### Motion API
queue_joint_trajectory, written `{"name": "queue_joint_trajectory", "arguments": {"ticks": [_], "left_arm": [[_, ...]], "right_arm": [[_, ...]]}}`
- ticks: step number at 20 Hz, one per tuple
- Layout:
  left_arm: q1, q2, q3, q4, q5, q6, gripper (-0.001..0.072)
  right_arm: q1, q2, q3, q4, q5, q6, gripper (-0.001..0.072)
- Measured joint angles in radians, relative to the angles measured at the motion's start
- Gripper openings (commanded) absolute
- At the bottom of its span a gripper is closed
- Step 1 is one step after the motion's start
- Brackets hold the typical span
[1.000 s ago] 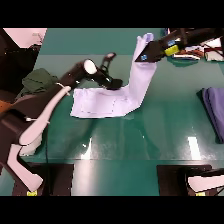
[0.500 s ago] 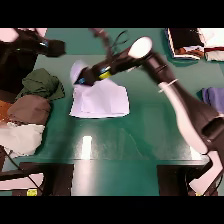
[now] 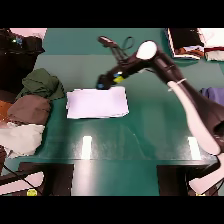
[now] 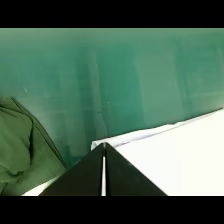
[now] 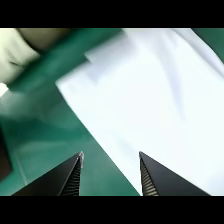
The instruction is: Fold the shirts.
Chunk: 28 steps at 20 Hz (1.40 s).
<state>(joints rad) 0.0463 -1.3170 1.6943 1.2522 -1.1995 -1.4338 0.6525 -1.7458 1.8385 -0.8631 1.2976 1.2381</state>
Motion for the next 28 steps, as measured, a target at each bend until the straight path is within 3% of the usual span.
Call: {"name": "queue_joint_trajectory", "arguments": {"ticks": [1,2,8,13,15,16,17,18,19,24,28], "left_arm": [[0.003,0.001,0.0,0.0,-0.006,0.002,0.0027],[0.003,0.002,0.0,0.0,-0.011,0.003,0.0027],[0.004,-0.001,-0.006,-0.019,-0.02,0.005,0.0027],[0.003,-0.002,-0.024,-0.039,-0.014,0.018,0.0027],[0.003,-0.002,-0.026,-0.045,-0.013,0.022,0.0027],[0.003,-0.002,-0.027,-0.047,-0.013,0.024,0.0027],[0.003,-0.002,-0.028,-0.048,-0.013,0.025,0.0027],[0.003,-0.002,-0.028,-0.05,-0.013,0.025,0.0027],[0.003,-0.002,-0.028,-0.053,-0.013,0.026,0.0027],[-0.009,-0.002,-0.029,-0.074,-0.029,0.027,0.0027],[-0.093,-0.002,-0.029,-0.082,-0.039,0.028,0.0027]], "right_arm": [[-0.047,0.034,-0.073,-0.029,0.013,0.013,0.0542],[-0.091,0.062,-0.145,-0.047,0.015,0.02,0.072],[-0.291,0.104,-0.504,0.057,-0.08,0.036,0.0666],[-0.271,-0.025,-0.53,0.248,-0.132,-0.01,0.0662],[-0.232,-0.089,-0.48,0.309,-0.135,-0.018,0.0553],[-0.212,-0.117,-0.45,0.323,-0.137,-0.02,0.055],[-0.19,-0.146,-0.417,0.344,-0.142,-0.022,0.045],[-0.168,-0.171,-0.383,0.35,-0.148,-0.026,0.0191],[-0.15,-0.192,-0.356,0.351,-0.153,-0.031,0.0015],[-0.121,-0.212,-0.258,0.38,-0.127,-0.082,0.0016],[-0.231,-0.071,-0.323,0.383,-0.096,-0.096,0.0016]]}}
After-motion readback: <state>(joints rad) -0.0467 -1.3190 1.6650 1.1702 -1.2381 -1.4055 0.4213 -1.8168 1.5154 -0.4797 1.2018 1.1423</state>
